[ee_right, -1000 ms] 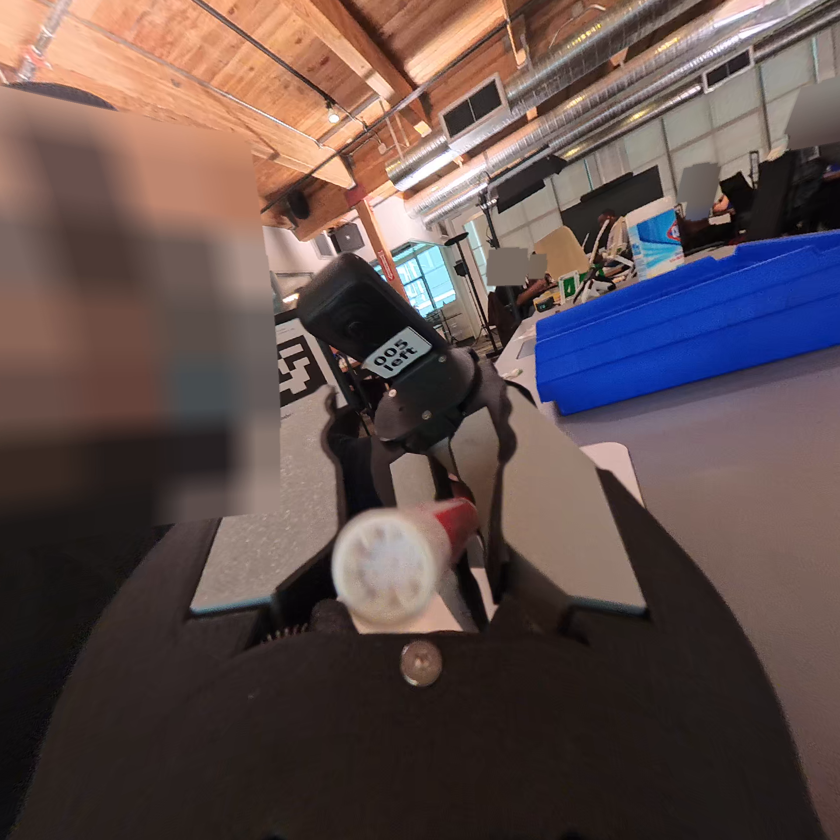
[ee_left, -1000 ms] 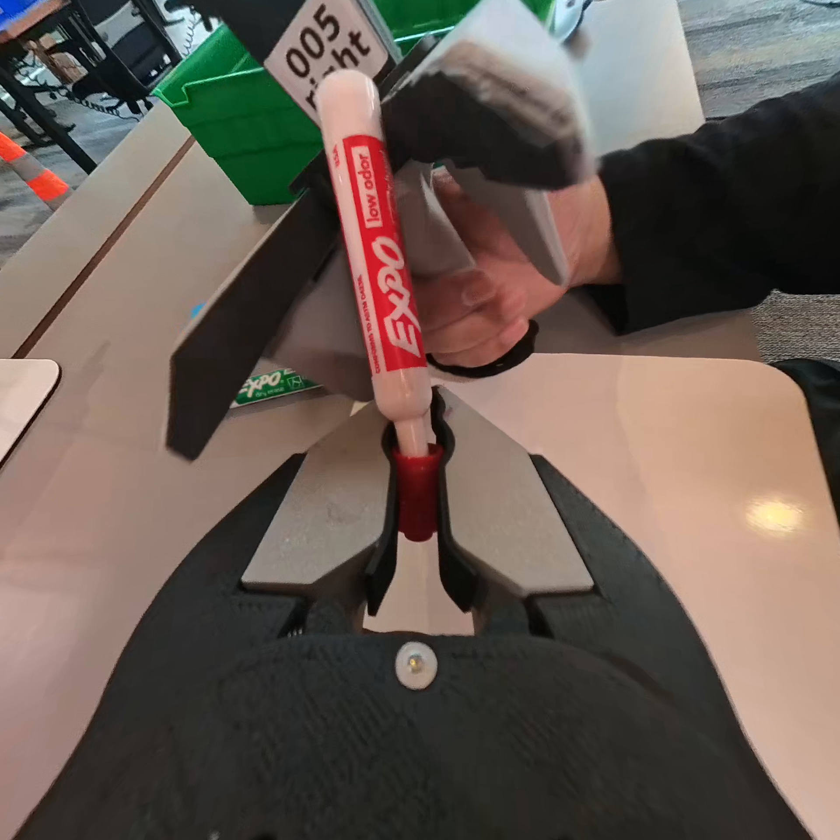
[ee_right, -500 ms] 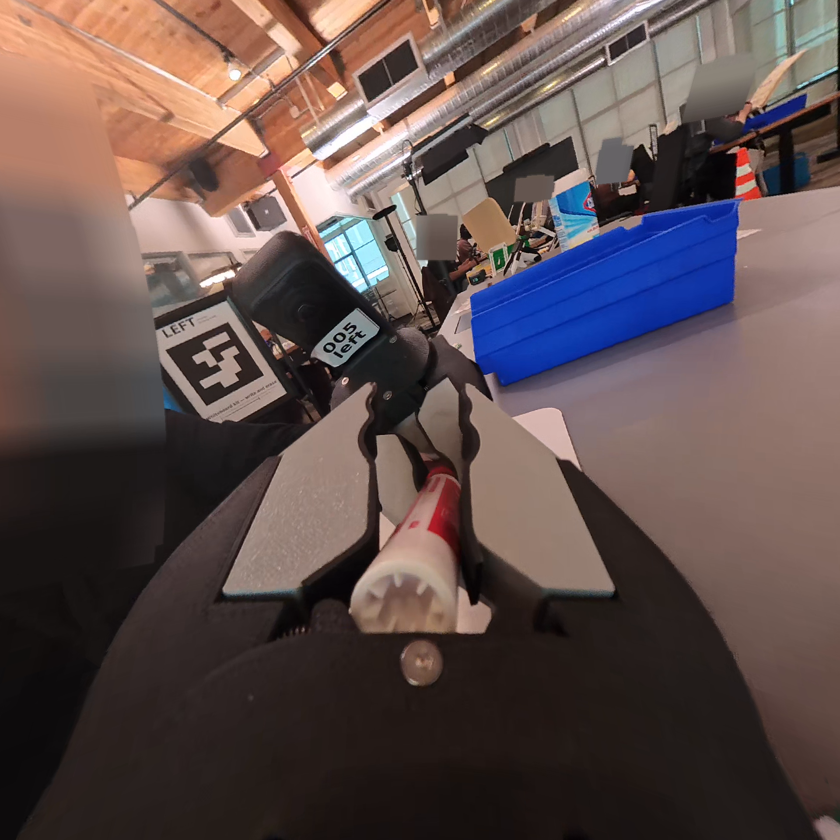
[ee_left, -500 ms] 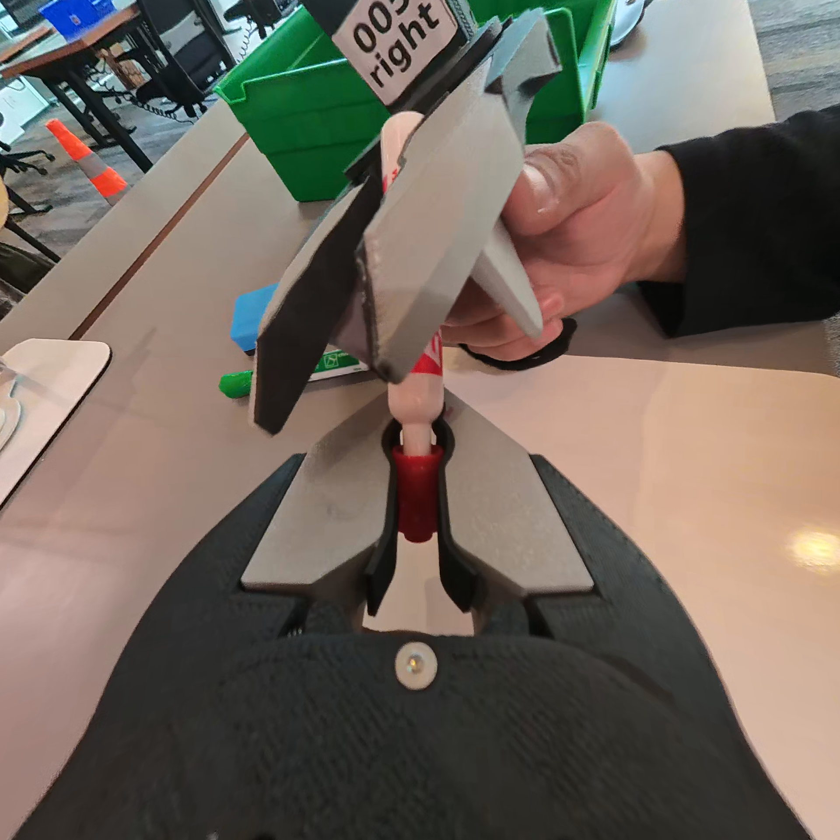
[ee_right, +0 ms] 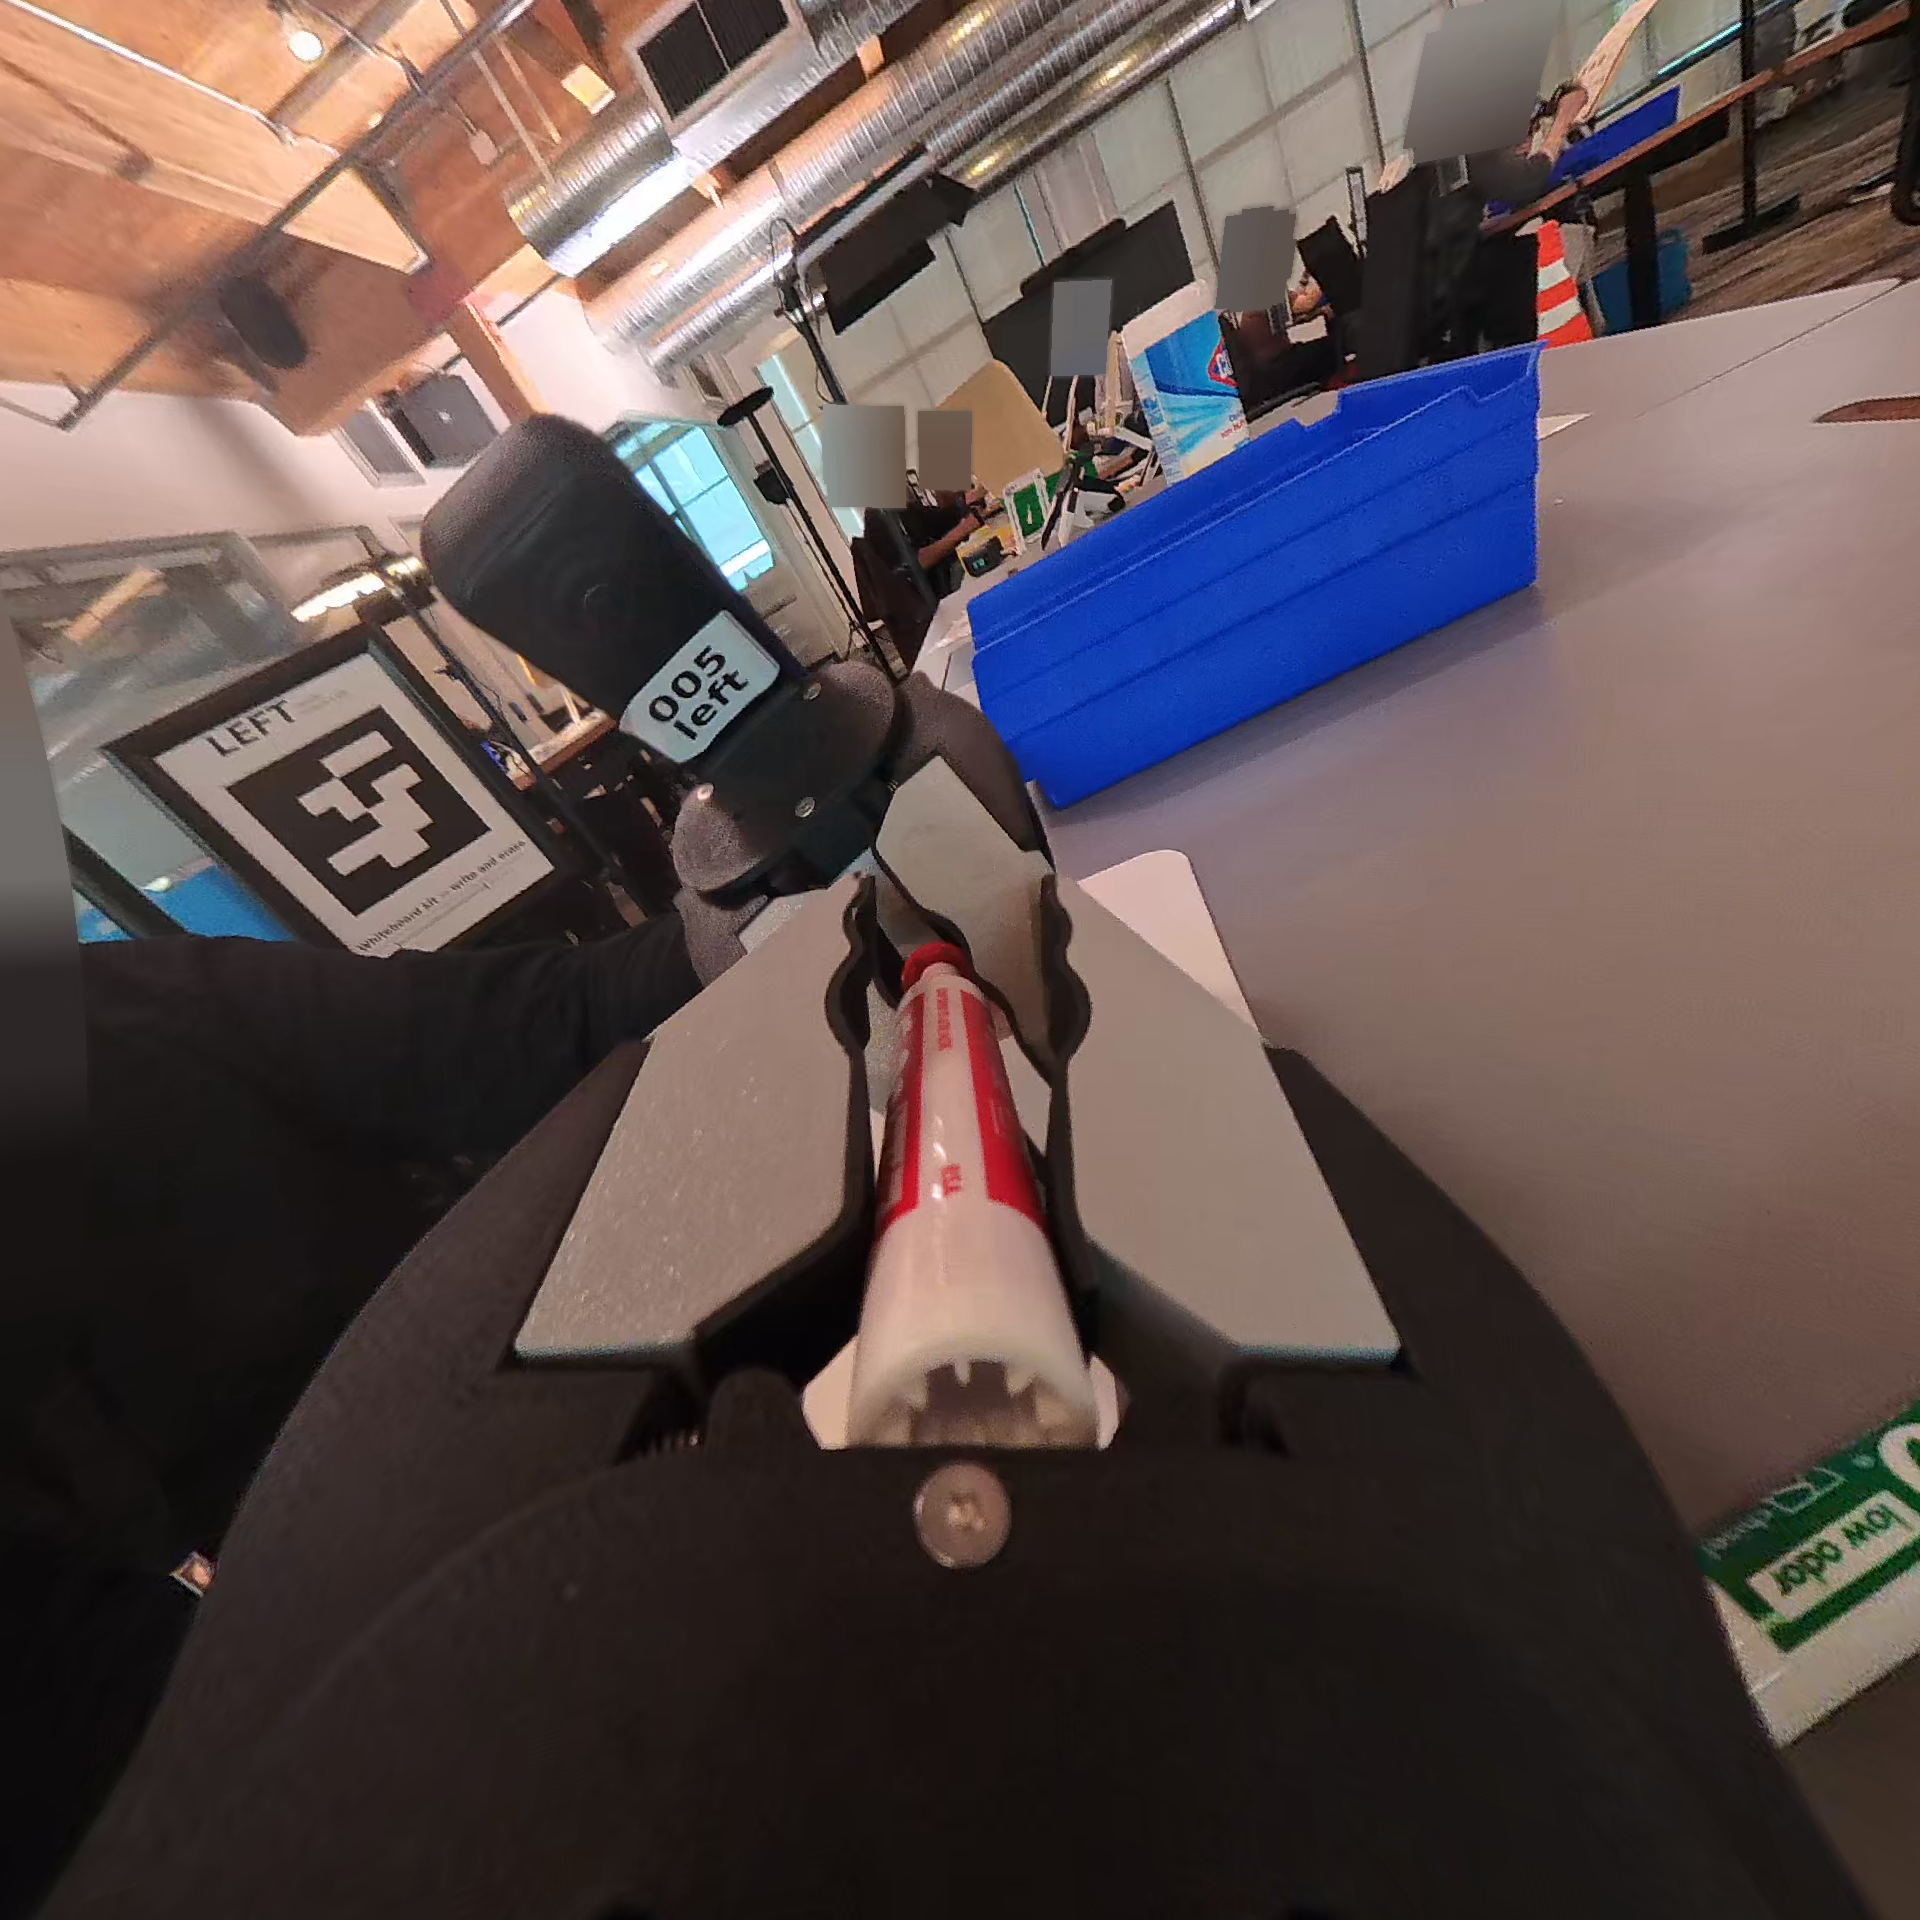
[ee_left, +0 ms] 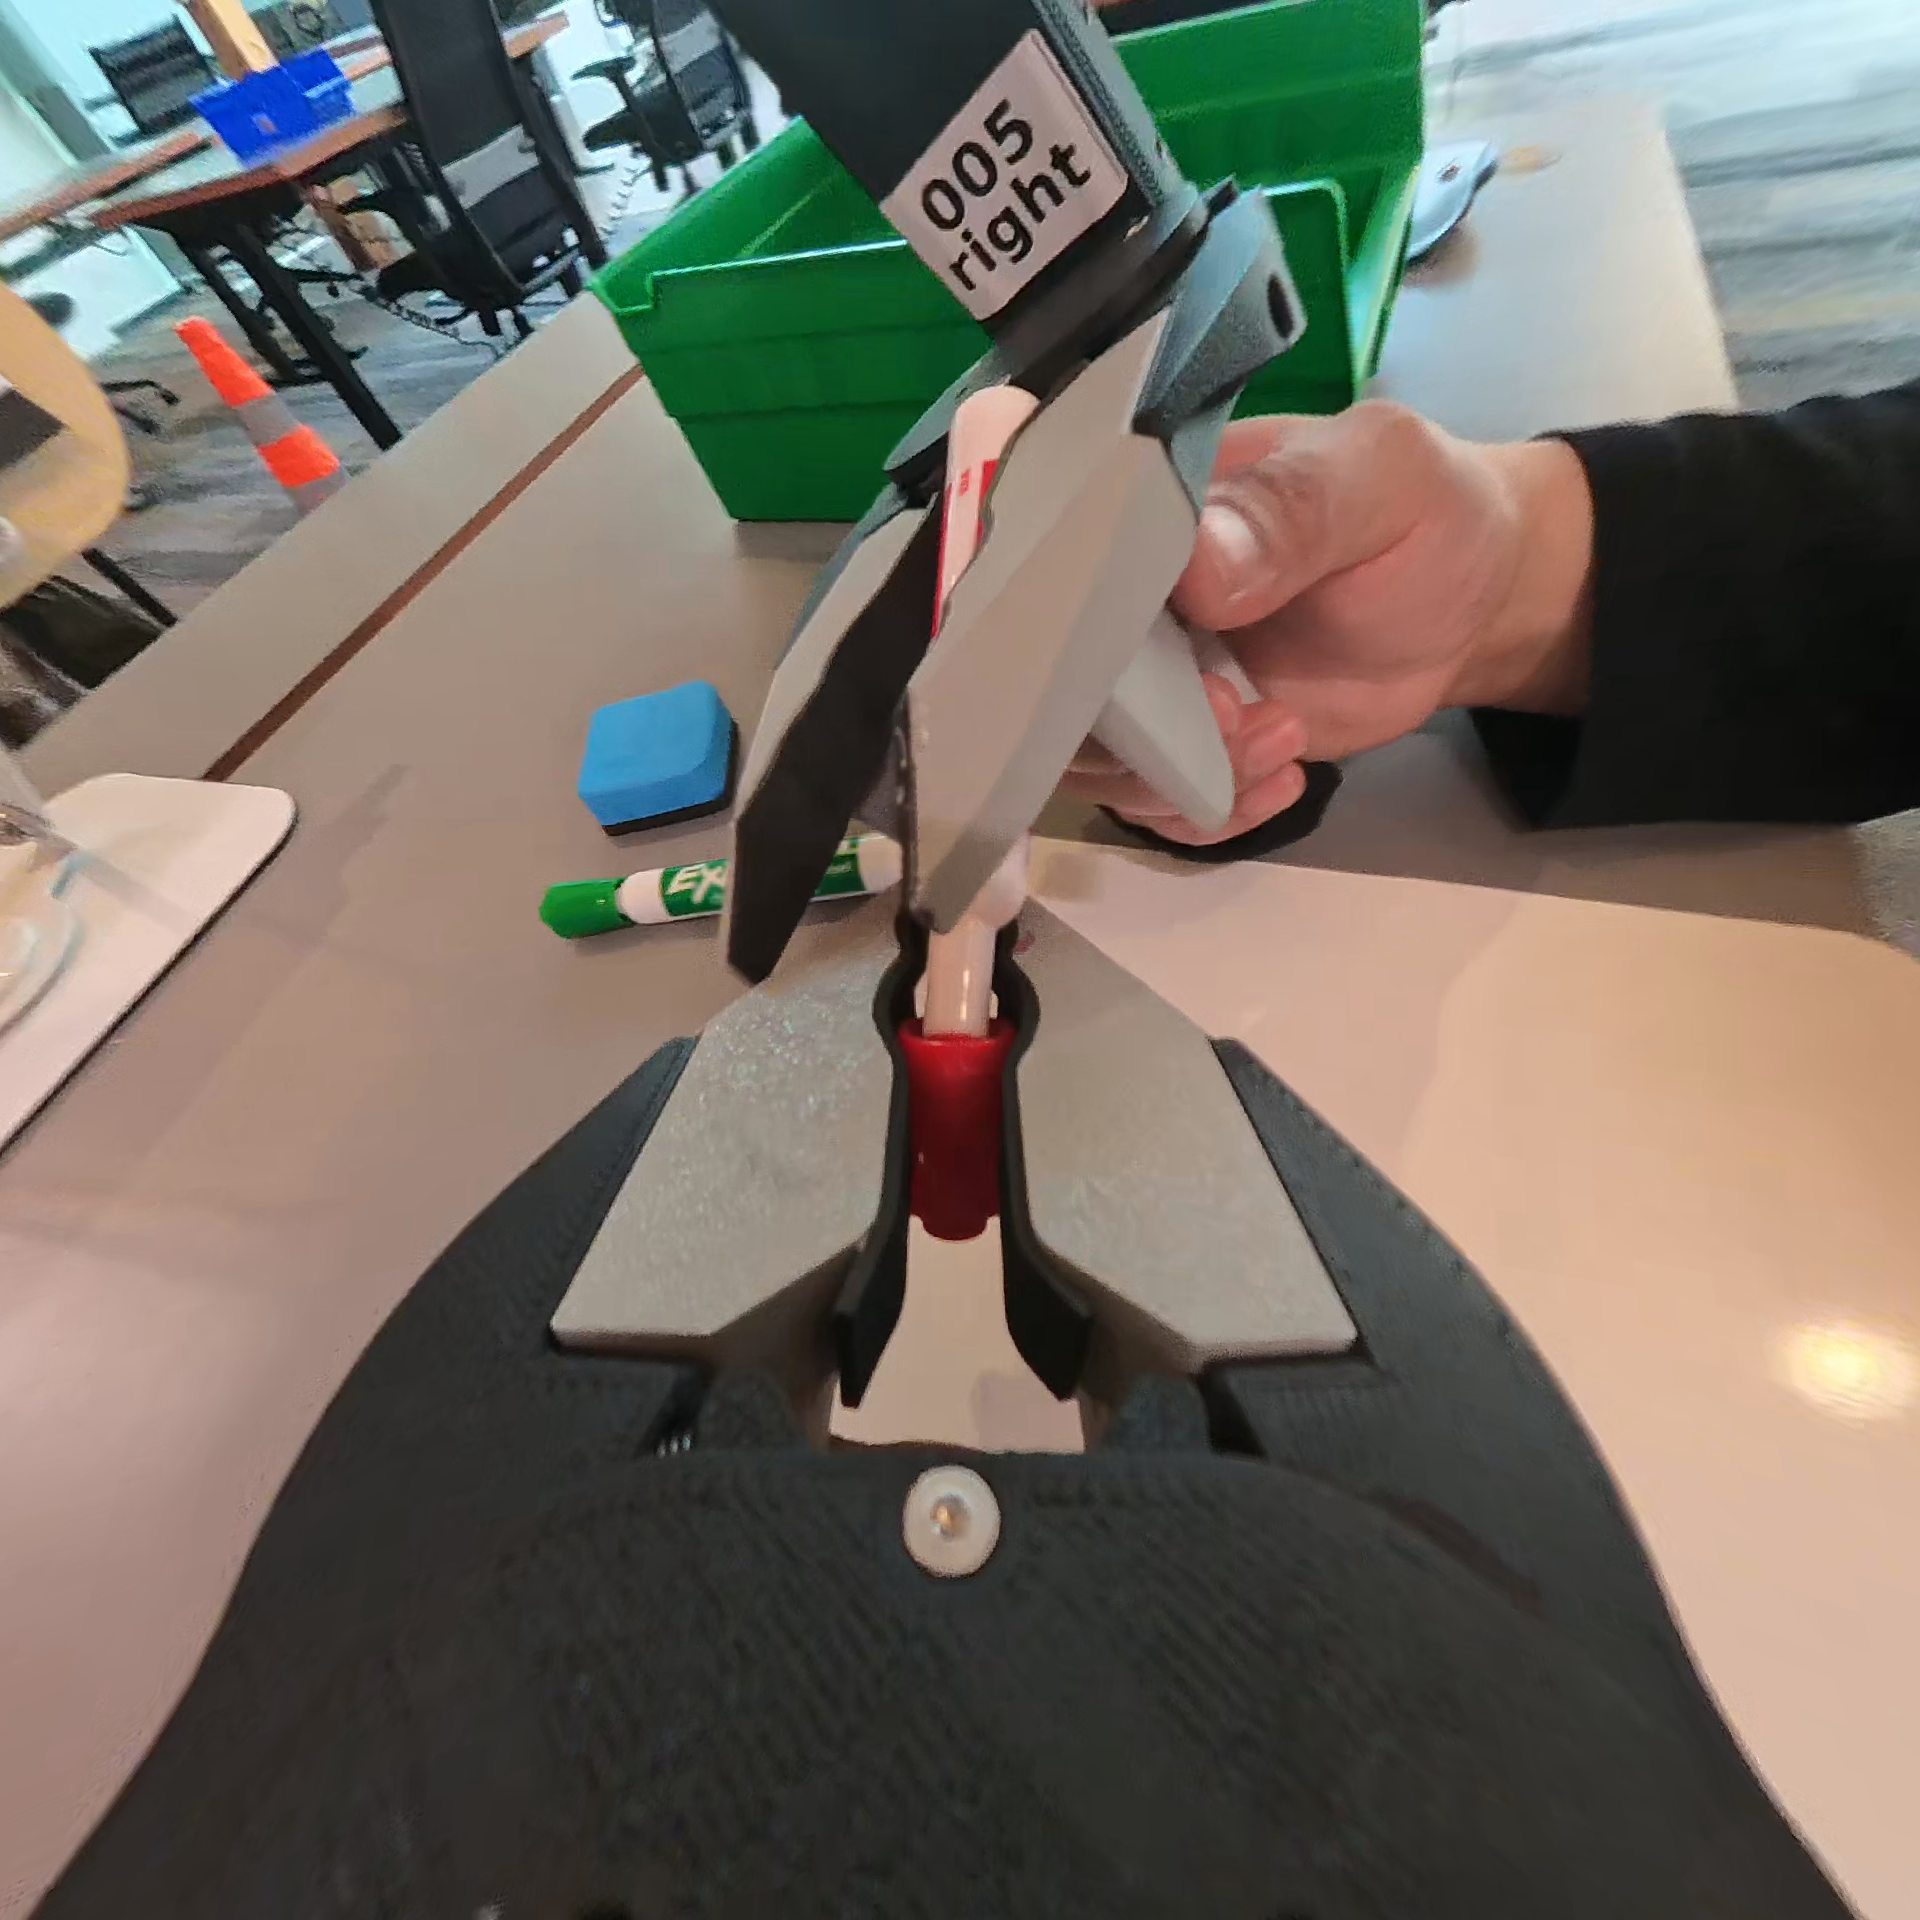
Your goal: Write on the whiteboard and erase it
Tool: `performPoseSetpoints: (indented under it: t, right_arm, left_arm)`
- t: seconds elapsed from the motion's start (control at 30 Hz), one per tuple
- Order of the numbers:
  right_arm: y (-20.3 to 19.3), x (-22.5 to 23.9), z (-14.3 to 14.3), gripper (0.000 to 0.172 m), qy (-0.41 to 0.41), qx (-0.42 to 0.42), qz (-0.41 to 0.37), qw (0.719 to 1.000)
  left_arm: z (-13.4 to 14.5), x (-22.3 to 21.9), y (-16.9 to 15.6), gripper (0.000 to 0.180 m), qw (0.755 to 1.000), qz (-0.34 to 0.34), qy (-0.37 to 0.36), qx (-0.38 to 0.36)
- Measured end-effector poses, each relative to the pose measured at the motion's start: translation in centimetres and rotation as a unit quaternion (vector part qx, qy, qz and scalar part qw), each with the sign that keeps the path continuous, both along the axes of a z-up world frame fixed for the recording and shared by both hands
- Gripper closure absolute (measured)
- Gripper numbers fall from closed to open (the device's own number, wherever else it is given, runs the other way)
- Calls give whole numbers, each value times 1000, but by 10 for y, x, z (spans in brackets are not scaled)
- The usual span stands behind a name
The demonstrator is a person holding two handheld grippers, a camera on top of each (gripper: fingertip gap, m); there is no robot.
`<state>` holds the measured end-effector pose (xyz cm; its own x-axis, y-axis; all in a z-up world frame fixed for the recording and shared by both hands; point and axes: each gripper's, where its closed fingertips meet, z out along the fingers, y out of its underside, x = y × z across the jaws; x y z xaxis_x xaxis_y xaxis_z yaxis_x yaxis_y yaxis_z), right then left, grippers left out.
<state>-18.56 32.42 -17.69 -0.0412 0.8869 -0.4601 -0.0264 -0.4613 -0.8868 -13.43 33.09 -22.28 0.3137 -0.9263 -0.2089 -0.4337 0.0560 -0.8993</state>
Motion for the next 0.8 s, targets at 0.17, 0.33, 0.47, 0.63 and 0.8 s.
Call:
performPoseSetpoints:
  t: [0.17, 0.33, 0.47, 0.63, 0.8]
  right_arm:
    - [5, 0, -7, 142, -19, -1, -15, 1000]
    - [7, 2, -8, 142, -31, 14, -29, 999]
    - [8, 2, -12, 142, -44, 19, -35, 998]
    - [7, 1, -13, 142, -64, 58, -50, 995]
    - [7, 2, -16, 142, -88, 94, -67, 989]
  left_arm:
    - [-7, -2, 6, 172, 1000, 15, 18, 10]
    - [-1, -6, 10, 172, 1000, 27, 2, 4]
    - [-6, -6, 11, 172, 999, 30, 15, 7]
    - [-7, -5, 12, 173, 999, 32, 17, 13]
    - [-9, -5, 14, 173, 998, 40, 30, 36]
